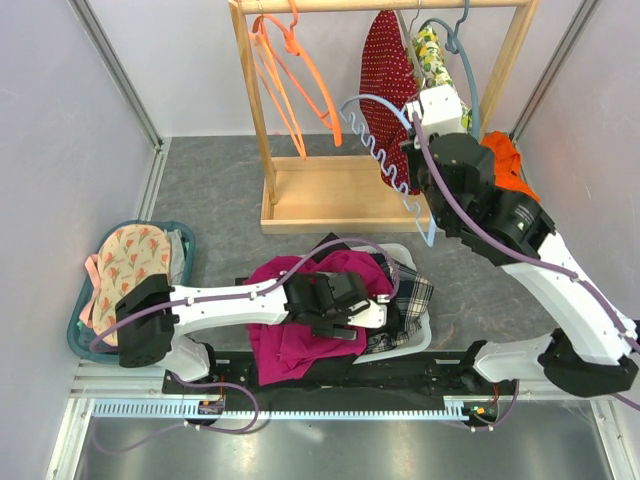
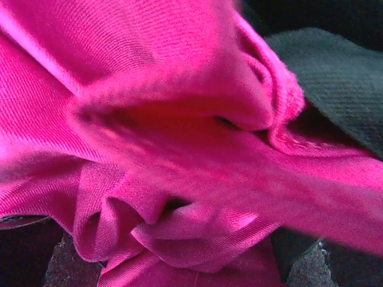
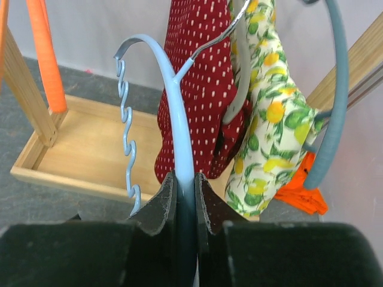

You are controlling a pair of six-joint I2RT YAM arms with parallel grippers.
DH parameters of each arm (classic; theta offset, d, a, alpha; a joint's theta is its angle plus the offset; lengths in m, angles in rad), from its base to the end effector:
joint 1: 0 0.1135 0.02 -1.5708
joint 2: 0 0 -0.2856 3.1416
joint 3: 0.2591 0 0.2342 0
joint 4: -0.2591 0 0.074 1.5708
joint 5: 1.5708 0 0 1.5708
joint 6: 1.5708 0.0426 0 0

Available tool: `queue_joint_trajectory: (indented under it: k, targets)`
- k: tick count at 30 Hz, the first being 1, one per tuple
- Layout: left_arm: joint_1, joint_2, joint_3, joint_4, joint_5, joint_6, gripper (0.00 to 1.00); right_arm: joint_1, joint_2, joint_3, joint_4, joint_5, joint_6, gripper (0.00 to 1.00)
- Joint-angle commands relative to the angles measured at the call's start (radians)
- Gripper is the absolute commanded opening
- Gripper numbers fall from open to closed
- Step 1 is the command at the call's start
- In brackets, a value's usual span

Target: Remove the skirt from the hanger

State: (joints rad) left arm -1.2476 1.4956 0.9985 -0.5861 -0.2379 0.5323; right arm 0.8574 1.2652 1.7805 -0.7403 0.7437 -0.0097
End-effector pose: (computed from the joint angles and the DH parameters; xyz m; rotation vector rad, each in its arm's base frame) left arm 0.0985 -0.2625 0.2411 1.9744 1.6990 0.0647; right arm 0.1554 0.1355 0.5261 -0.2288 1.7208 -0.0459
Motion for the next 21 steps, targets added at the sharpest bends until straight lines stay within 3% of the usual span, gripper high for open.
queue_joint_trajectory:
  k: [1, 5, 16, 21]
  targets:
    - [0.023, 0.023, 0.101, -0.083, -0.002, 0.022, 0.99, -0.003, 0.052, 0.16, 0.105, 0.08, -0.078, 0.0]
    - [0.03, -0.029, 0.184, -0.083, 0.072, -0.037, 0.99, -0.003, 0.123, 0.226, 0.171, 0.094, -0.16, 0.0]
    - [0.03, -0.075, 0.379, -0.155, -0.012, -0.227, 0.99, -0.011, 0.327, 0.321, 0.454, 0.118, -0.47, 0.0]
    - [0.03, -0.107, 0.511, -0.175, 0.009, -0.236, 0.99, -0.066, 0.372, 0.347, 0.528, 0.027, -0.486, 0.0]
